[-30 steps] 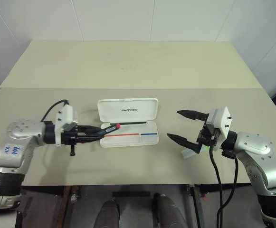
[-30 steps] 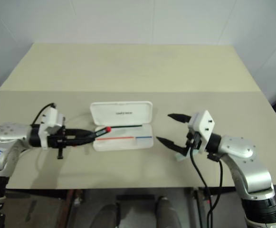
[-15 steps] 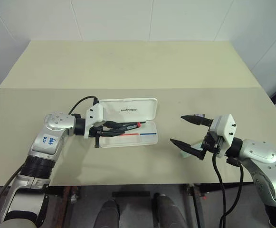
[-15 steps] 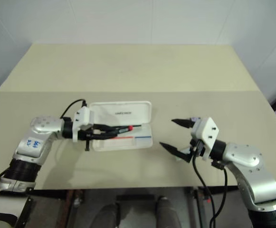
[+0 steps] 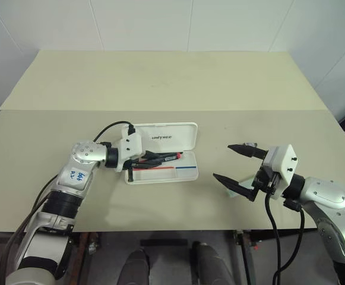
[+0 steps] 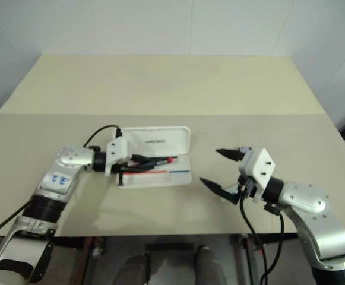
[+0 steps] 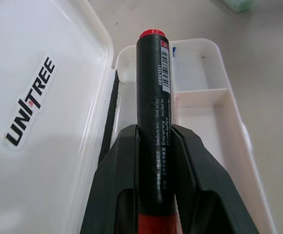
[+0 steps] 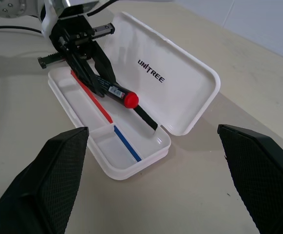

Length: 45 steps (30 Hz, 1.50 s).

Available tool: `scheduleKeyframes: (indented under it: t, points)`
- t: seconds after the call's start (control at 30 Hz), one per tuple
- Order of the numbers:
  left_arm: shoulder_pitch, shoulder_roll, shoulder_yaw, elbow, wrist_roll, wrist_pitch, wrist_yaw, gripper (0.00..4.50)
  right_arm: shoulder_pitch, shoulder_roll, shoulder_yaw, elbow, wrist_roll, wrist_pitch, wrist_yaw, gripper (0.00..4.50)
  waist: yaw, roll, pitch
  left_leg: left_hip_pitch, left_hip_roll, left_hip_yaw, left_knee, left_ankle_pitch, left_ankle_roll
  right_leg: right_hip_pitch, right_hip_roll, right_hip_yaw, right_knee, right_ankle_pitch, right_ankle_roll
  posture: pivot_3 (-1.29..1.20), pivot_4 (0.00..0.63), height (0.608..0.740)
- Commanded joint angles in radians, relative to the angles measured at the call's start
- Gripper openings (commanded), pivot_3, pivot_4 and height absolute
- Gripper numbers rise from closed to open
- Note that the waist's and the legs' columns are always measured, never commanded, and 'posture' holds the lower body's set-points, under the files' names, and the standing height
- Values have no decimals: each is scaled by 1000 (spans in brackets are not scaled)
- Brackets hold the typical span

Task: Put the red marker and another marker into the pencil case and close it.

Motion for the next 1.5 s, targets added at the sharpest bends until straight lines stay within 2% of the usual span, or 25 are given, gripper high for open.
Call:
scheduleKeyframes:
  t: [0.03,0.27,0.3,0.43,0.7,0.8,0.87,0.93,0.97,1.03,1.2,1.33,1.5]
  points:
    - [-35,-12,2,3,15,-21,22,503,0,-4,-27,-50,16,-1,-14,4500,-1,0,0,0,0,0,0,0,0,0,0,0,0,0,0,0,150,740]
    - [-52,-37,-6,3,13,1,19,503,-2,-3,-26,-55,18,2,-25,4500,0,0,0,0,0,0,0,0,0,0,0,0,0,1,3,0,150,740]
    - [-54,-41,-7,1,10,7,17,1225,-3,-2,-25,-55,18,2,-27,4500,0,0,0,0,0,0,0,0,0,0,0,0,0,1,3,0,150,740]
    - [-58,-49,-15,-18,21,6,18,2374,-8,-1,-22,-56,21,5,-31,4500,0,0,0,0,0,0,0,0,0,0,0,0,0,1,3,0,150,740]
    - [-31,-37,-1,-82,-13,45,3,2374,-19,6,-10,-46,18,7,-30,4500,0,0,0,0,0,0,0,0,0,0,0,0,0,1,3,0,150,740]
    - [-17,-36,8,-118,-43,84,-14,2964,-24,9,-7,-43,20,10,-29,4500,0,0,0,0,0,0,0,0,0,0,0,0,0,1,3,0,150,740]
    - [-4,-28,10,-152,-63,121,-29,3536,-25,10,-8,-44,25,12,-28,4500,0,0,0,0,0,0,0,0,0,0,0,0,0,1,3,0,150,740]
    - [40,-1,31,-244,-146,208,-81,4258,-37,17,-8,-30,35,18,-27,4500,-5,0,0,0,0,0,0,0,0,0,0,0,0,1,3,0,150,740]
    - [59,8,44,-283,-183,243,-96,4471,-41,19,-10,-25,39,21,-26,4500,-7,0,0,0,0,0,-1,0,0,0,0,0,0,1,3,0,150,740]
    - [94,32,67,-352,-231,286,-108,4471,-34,13,-26,-19,54,29,-20,4500,-5,0,0,0,0,0,-1,0,0,0,0,0,0,1,2,0,150,740]
    - [190,111,185,-516,-347,360,-92,4471,29,-85,-132,40,72,39,57,4500,0,0,0,0,0,0,-1,0,0,0,0,0,-1,0,1,0,150,740]
    - [243,151,243,-576,-386,366,-83,4471,76,-166,-191,152,40,20,131,4500,0,0,0,1,0,0,1,0,0,3,0,0,-2,-4,-7,0,150,740]
    - [274,169,266,-603,-411,391,-54,4471,80,-222,-201,252,23,-30,224,4500,-5,0,0,1,0,0,1,0,1,3,0,1,-2,-4,-8,0,150,740]
